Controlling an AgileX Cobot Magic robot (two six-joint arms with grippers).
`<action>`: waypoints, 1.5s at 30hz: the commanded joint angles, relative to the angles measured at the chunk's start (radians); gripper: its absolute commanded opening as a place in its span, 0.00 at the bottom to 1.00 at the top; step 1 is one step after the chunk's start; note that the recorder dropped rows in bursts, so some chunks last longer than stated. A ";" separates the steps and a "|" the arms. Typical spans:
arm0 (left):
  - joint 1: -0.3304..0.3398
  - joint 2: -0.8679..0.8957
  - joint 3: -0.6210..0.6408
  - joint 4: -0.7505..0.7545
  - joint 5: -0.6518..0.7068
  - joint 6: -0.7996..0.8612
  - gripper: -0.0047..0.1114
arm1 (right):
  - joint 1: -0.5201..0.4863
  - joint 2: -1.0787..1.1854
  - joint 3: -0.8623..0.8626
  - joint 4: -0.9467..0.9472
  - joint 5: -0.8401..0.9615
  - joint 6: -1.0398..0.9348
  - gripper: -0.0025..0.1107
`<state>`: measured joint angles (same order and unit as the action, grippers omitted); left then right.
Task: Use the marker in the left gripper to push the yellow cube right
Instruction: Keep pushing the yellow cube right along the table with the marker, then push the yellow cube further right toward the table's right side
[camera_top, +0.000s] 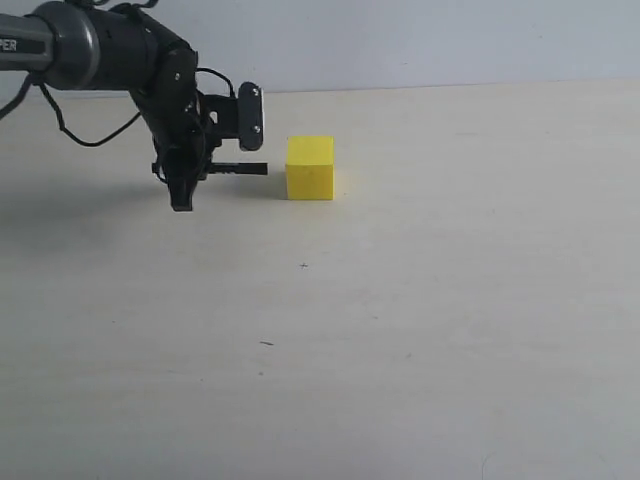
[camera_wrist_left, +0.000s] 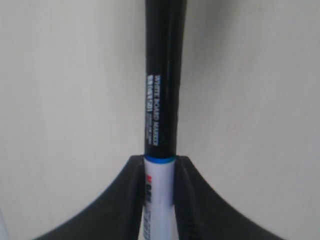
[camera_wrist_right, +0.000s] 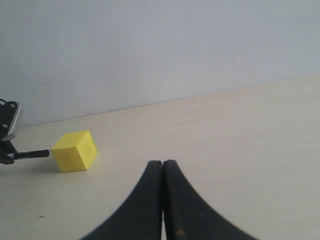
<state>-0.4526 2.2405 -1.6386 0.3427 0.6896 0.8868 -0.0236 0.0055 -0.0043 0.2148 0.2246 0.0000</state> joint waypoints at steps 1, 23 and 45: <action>-0.058 0.007 -0.003 -0.001 -0.077 -0.016 0.04 | 0.000 -0.003 0.004 0.002 -0.006 0.000 0.02; -0.078 0.026 -0.005 0.005 -0.168 -0.167 0.04 | 0.000 -0.003 0.004 0.002 -0.006 0.000 0.02; -0.075 0.045 -0.005 0.205 -0.165 -0.288 0.04 | 0.000 -0.003 0.004 0.002 -0.006 0.000 0.02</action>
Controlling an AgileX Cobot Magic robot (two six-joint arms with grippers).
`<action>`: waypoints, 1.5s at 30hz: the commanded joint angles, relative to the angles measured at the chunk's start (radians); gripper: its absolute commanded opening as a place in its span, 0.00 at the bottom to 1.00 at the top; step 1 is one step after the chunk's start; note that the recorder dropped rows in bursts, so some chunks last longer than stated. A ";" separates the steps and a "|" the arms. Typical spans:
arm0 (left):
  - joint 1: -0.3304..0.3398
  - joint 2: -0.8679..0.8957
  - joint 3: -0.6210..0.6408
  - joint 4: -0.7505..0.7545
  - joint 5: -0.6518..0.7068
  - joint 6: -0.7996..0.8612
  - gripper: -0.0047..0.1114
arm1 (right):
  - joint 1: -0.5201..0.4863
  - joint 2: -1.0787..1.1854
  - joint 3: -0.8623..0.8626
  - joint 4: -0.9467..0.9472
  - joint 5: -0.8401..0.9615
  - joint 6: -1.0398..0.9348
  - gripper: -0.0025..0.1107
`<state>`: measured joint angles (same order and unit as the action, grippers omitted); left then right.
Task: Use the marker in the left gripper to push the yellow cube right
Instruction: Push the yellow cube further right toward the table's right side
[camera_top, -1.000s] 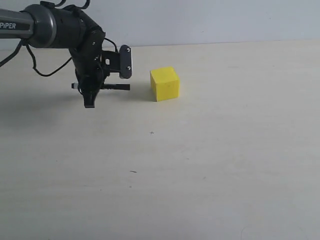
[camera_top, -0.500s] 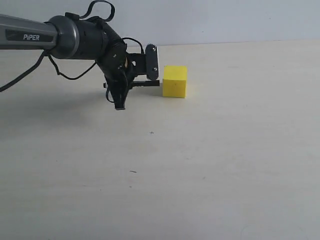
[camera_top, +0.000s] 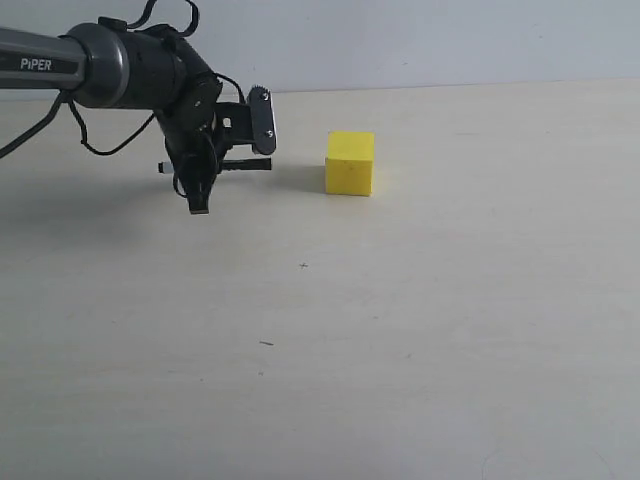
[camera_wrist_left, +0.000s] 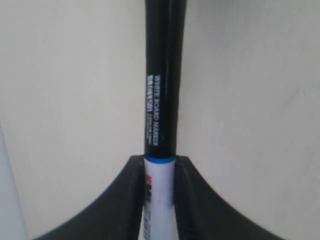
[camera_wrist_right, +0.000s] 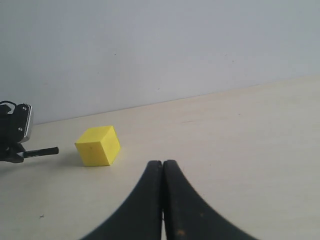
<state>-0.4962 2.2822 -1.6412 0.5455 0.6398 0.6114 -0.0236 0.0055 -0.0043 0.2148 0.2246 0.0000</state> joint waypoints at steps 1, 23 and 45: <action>-0.043 0.009 -0.005 0.003 -0.141 -0.012 0.04 | 0.000 -0.003 0.004 0.002 -0.006 0.000 0.02; -0.119 0.054 -0.072 0.147 0.029 -0.170 0.04 | 0.000 -0.003 0.004 0.002 -0.006 0.000 0.02; -0.210 0.101 -0.162 0.257 0.132 -0.443 0.04 | 0.000 -0.003 0.004 0.002 -0.006 0.000 0.02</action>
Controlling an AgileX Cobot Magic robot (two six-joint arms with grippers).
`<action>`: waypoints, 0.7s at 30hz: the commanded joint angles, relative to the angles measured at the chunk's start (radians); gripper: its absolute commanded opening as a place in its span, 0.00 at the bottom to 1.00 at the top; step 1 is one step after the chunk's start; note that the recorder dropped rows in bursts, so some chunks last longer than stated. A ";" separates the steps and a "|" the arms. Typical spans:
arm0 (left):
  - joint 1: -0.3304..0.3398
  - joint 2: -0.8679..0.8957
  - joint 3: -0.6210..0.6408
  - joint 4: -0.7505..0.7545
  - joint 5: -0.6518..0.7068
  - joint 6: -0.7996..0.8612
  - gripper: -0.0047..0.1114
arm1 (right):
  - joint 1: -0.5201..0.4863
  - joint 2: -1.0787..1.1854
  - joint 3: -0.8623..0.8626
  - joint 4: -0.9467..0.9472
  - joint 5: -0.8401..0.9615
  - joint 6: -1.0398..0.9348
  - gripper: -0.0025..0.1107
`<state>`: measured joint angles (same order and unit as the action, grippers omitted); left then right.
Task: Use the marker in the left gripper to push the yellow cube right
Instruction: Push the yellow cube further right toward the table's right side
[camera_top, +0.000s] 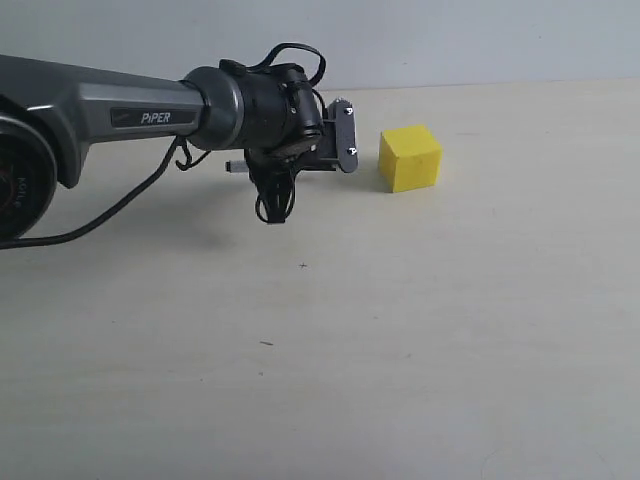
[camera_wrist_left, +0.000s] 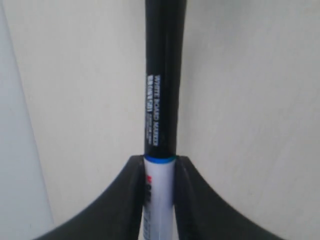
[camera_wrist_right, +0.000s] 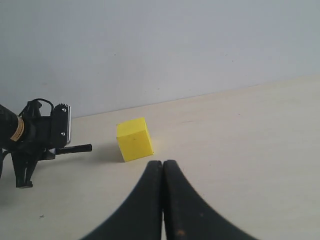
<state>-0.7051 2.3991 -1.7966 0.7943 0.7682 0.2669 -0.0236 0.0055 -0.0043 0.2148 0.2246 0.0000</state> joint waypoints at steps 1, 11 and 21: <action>-0.005 -0.016 -0.006 0.006 -0.009 -0.120 0.04 | 0.000 -0.003 0.004 0.002 -0.006 0.000 0.02; -0.116 0.166 -0.298 0.008 0.023 -0.272 0.04 | 0.000 -0.003 0.004 0.002 -0.006 0.000 0.02; -0.118 0.165 -0.323 0.081 0.223 -0.301 0.04 | 0.000 -0.003 0.004 0.002 -0.006 0.000 0.02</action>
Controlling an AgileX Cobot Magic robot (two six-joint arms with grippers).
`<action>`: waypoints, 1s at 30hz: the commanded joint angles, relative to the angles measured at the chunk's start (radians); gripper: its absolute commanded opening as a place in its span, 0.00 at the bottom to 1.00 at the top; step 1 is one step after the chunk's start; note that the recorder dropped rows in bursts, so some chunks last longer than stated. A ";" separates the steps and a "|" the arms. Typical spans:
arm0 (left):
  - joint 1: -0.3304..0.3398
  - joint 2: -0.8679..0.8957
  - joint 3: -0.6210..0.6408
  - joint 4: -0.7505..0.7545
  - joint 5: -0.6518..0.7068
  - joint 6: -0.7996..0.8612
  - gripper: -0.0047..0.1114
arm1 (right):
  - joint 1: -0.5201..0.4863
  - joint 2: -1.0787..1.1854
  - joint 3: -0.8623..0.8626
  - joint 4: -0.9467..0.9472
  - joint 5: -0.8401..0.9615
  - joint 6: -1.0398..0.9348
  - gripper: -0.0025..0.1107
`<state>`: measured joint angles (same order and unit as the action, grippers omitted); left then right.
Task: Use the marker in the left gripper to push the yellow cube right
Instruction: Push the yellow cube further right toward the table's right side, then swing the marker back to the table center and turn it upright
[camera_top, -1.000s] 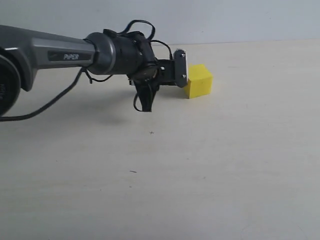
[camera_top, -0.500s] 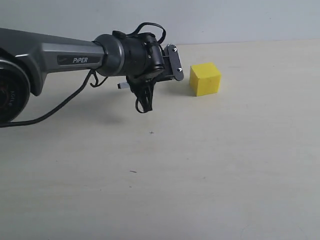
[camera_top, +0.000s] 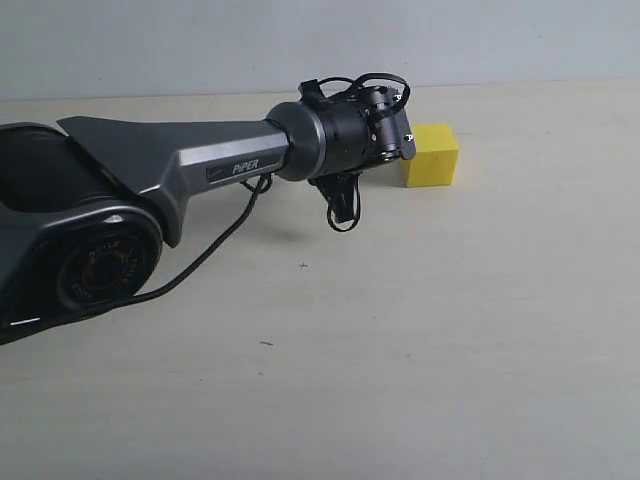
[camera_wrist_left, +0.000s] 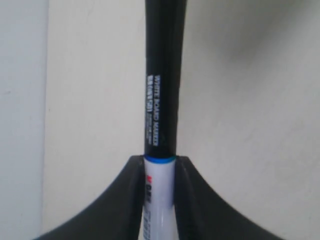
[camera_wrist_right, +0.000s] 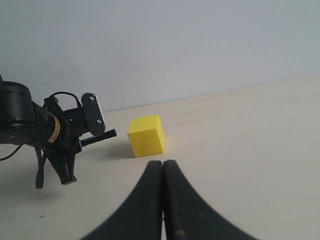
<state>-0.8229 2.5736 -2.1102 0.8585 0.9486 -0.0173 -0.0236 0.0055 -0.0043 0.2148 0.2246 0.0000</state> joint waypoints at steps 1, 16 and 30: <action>0.000 -0.010 -0.010 0.016 0.043 -0.016 0.04 | 0.000 -0.003 0.004 0.002 -0.006 0.000 0.02; 0.000 -0.083 0.004 -0.118 0.231 -0.013 0.04 | 0.000 -0.003 0.004 0.002 -0.006 0.000 0.02; -0.004 -0.377 0.422 -0.249 0.176 -0.072 0.04 | 0.000 -0.003 0.004 0.002 -0.006 0.000 0.02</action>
<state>-0.8229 2.2679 -1.7781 0.6342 1.1578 -0.0644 -0.0236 0.0055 -0.0043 0.2148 0.2246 0.0000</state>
